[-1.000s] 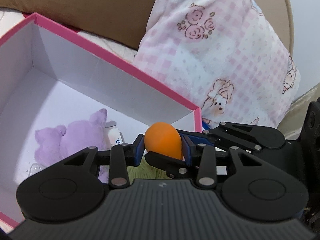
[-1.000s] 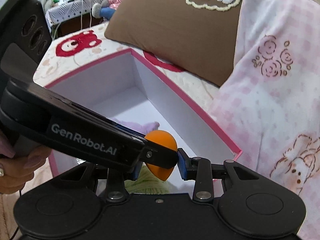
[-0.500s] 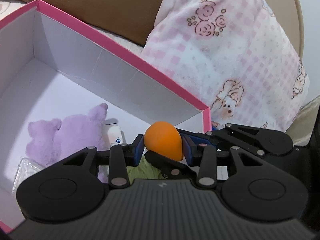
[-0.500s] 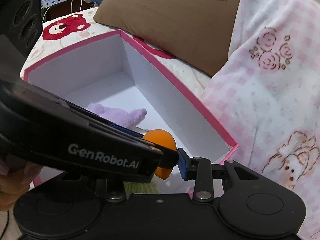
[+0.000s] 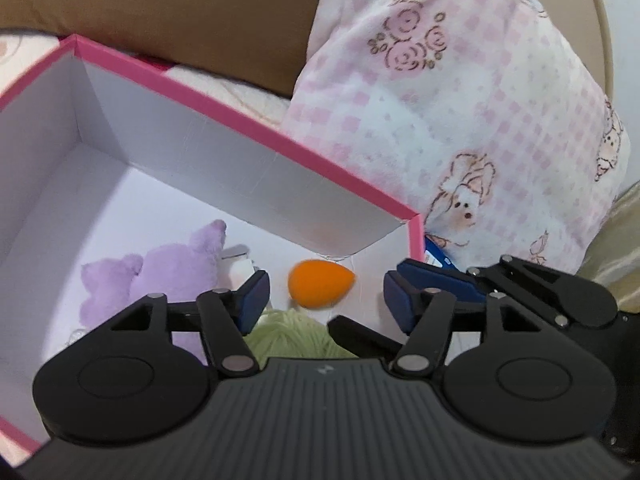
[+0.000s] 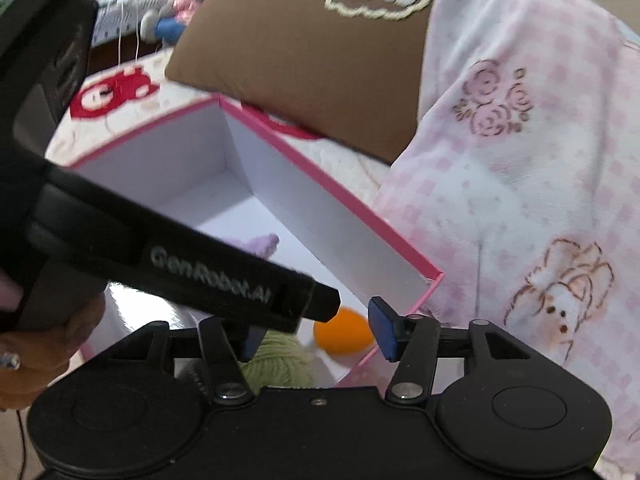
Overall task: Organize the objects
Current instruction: 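Open both grippers to drop the sponge beside the yarn ball, then raise both tools from the box and move toward the blue snack packet, then close both grippers on the blue snack packet from opposite sides, then lift the blue snack packet with both grippers off the sheet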
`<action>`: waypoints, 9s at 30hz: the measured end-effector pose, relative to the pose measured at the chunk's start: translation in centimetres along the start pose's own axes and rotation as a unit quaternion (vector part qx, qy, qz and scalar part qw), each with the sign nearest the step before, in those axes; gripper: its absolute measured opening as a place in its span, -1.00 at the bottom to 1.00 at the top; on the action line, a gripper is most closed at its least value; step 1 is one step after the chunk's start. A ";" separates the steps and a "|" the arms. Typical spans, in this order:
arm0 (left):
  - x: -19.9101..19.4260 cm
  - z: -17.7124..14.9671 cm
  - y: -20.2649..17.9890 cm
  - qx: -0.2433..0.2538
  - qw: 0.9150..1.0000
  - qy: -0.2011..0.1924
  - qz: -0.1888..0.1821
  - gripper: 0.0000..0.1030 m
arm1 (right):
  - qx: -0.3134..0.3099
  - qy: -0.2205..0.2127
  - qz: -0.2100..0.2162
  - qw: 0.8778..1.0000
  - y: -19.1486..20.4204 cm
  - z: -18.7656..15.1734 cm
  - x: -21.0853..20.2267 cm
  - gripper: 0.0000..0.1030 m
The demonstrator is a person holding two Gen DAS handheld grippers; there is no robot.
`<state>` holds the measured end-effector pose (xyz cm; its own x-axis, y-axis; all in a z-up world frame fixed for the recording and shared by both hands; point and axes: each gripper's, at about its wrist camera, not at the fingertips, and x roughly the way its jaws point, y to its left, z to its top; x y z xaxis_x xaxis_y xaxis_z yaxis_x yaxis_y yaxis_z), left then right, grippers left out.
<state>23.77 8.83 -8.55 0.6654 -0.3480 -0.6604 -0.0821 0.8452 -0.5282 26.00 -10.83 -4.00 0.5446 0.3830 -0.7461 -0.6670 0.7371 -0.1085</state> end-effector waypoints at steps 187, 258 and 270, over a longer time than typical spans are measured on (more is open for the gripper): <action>11.0 -15.4 -16.5 0.183 0.983 0.021 0.006 -0.52 | 0.282 0.089 0.045 0.954 -21.1 -20.0 -1.7 -0.45; 9.1 -15.8 -17.0 0.117 0.990 0.068 0.022 -0.29 | 0.277 0.001 0.032 0.960 -14.9 -24.4 -4.0 -0.23; 6.3 -15.7 -17.2 0.122 0.987 0.106 0.014 -0.34 | 0.289 0.008 0.010 0.957 -12.1 -23.8 -6.8 -0.19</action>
<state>17.74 -14.27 -12.02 0.4924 -0.3791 -0.7835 0.1007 0.9189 -0.3814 18.24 -35.60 -13.27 0.5242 0.3957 -0.7541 -0.2816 0.9162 0.2851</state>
